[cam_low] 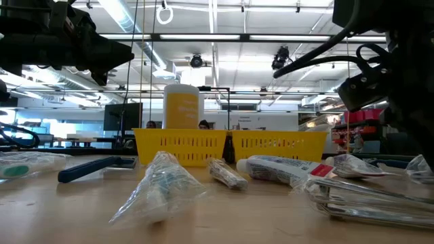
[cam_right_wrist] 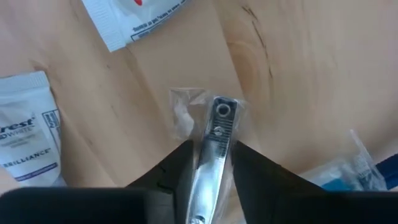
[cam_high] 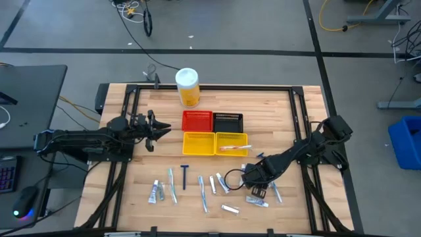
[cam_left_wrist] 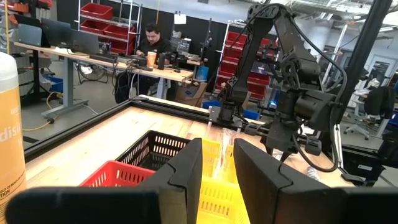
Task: Pick & Place Travel size toiletries
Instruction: Put the silver nail cutter into the left yellow bin
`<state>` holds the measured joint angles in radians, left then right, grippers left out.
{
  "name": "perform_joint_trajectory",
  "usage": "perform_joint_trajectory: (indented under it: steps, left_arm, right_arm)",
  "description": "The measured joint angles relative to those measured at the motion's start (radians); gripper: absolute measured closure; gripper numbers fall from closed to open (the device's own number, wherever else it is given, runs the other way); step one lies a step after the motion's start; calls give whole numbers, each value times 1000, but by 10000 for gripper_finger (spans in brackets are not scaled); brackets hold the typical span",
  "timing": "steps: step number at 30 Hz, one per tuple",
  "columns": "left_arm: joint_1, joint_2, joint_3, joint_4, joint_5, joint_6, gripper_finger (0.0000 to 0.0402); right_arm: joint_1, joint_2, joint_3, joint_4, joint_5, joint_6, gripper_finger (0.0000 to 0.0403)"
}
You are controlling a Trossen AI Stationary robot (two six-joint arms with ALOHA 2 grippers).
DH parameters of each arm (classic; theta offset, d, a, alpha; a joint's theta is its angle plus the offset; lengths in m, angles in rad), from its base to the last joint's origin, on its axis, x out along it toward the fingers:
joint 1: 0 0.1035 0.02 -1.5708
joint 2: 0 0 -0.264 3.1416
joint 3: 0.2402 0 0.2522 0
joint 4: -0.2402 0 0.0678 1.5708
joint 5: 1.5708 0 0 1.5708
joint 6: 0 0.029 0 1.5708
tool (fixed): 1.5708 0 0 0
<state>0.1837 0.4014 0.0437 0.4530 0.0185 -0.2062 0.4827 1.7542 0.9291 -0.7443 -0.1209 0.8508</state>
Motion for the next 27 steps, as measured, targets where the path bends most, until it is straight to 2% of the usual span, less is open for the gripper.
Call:
perform_joint_trajectory:
  steps: [6, 14, 21, 27]
  left_arm:
    - [0, 0, 0, 0, 0, 0, 302]
    - [0, 0, 0, 1, 0, 0, 302]
    - [0, 1, 0, 18, 12, -3, 302]
    - [-8, 37, 0, 53, 39, -69, 302]
  right_arm:
    - [0, -12, -2, 1, 0, -14, 342]
    - [2, -148, -6, 58, 5, -18, 346]
    - [-23, -298, -5, 136, 168, -83, 346]
    - [-95, -398, -5, 349, 375, -337, 347]
